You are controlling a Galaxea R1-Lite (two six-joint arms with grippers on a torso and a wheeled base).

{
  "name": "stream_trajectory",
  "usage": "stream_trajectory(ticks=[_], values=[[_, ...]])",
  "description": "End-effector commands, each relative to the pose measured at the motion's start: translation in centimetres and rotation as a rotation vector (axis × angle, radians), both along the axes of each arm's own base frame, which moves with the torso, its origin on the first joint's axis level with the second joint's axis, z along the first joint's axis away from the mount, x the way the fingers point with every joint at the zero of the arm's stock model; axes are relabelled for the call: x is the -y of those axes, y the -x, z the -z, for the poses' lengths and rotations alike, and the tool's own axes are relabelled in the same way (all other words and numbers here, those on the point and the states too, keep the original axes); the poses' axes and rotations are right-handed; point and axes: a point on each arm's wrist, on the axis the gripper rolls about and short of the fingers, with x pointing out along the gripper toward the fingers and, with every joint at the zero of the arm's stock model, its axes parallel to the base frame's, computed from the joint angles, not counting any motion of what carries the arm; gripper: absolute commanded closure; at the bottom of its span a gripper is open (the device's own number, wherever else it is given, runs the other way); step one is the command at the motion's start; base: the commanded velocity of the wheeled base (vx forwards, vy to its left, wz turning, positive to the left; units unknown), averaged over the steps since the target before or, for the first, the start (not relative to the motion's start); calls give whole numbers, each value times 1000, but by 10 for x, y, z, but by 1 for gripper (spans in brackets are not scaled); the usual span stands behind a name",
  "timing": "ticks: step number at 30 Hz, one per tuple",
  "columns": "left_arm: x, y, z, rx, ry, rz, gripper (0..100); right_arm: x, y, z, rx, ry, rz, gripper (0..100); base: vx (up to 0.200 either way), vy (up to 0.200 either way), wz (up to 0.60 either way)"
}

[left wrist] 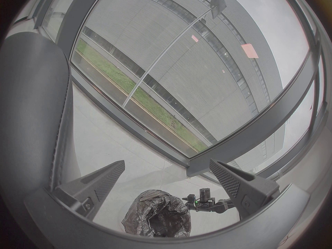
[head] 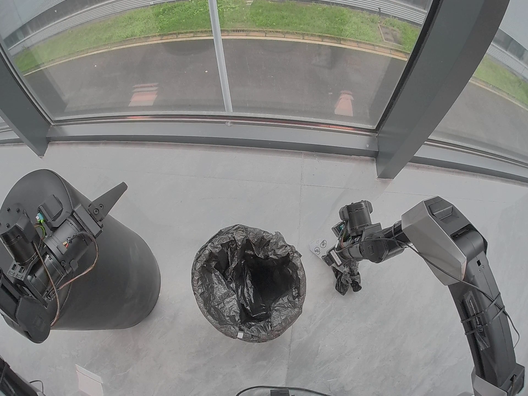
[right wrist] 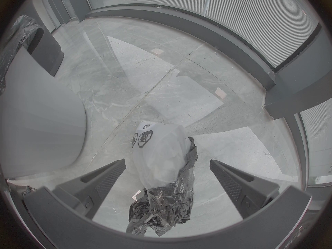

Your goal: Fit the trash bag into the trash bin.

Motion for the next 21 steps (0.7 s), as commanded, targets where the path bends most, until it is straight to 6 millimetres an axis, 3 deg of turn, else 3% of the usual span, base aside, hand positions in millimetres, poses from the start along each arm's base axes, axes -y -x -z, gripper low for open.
stream_trajectory(ticks=[1, 14, 15, 21], values=[[0, -1, 1, -6, 1, 1, 0, -2, -4, -1, 2, 2, -3, 0, 0, 0, 0], [0, -3, 4, -15, 1, -2, 0, -4, -14, 4, -14, 8, 1, 0, 0, 0, 0], [0, -3, 4, -15, 1, -1, 0, -4, -14, 4, -18, 7, 1, 100, 0, 0, 0], [0, -3, 5, -18, 1, -2, 0, -4, -14, 5, -21, 8, -1, 100, 0, 0, 0]])
